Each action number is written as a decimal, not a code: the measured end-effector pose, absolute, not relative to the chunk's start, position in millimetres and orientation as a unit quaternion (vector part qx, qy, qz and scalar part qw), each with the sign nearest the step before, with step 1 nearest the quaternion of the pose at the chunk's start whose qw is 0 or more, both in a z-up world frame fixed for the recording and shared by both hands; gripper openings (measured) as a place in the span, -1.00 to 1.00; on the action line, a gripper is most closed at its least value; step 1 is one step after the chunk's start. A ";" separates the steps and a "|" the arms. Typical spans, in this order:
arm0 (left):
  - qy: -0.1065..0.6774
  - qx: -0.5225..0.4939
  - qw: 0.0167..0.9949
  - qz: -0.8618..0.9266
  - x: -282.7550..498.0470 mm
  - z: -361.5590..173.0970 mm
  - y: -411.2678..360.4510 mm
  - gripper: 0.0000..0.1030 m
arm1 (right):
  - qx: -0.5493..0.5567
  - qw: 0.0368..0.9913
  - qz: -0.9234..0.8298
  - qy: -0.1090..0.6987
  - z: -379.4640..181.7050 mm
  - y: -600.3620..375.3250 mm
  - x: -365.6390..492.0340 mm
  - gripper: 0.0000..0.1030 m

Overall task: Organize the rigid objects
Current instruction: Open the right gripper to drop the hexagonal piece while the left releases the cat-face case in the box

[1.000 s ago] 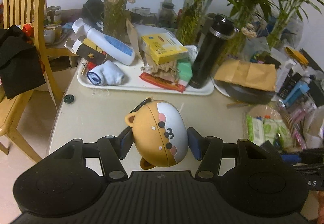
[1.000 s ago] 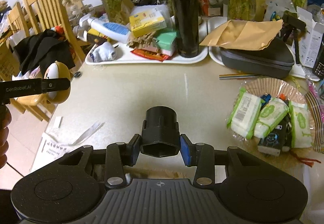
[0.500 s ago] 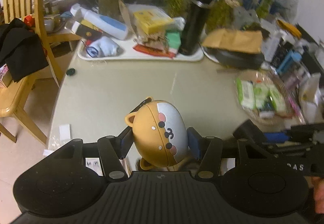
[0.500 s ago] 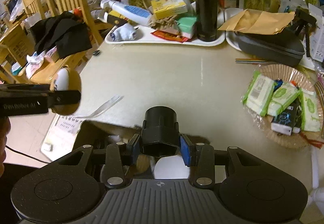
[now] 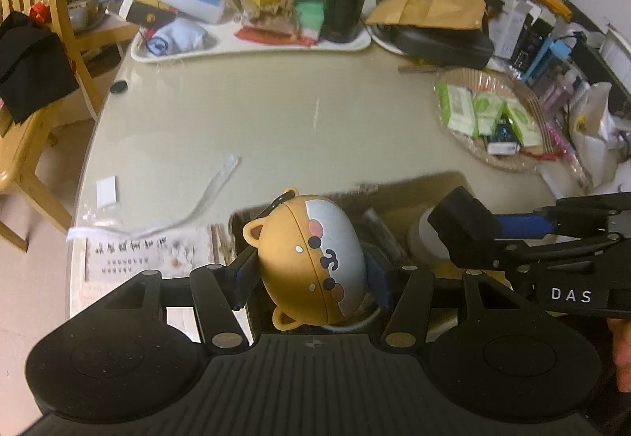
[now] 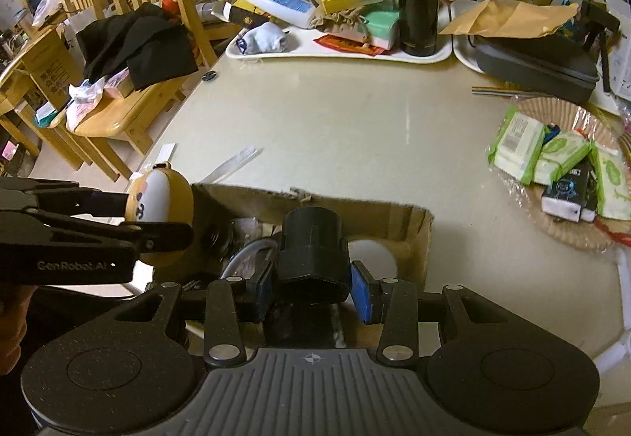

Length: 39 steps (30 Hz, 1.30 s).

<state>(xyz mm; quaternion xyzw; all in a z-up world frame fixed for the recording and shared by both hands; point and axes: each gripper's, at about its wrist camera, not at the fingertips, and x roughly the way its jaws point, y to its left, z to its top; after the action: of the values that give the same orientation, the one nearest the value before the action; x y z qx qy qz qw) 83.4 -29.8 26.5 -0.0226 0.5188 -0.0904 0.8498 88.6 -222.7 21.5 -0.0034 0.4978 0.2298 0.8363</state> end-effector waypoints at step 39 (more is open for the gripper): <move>0.516 -0.048 0.852 -0.072 38.6 27.8 -23.2 0.64 | -0.049 0.827 0.183 0.530 3.2 -227.7 43.9 1.00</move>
<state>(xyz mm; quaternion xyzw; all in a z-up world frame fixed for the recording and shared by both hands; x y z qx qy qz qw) 38.6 -23.2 27.8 -0.0480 0.5161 -0.0722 0.8522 43.9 -227.7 3.2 -0.0491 0.5296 0.1825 0.8269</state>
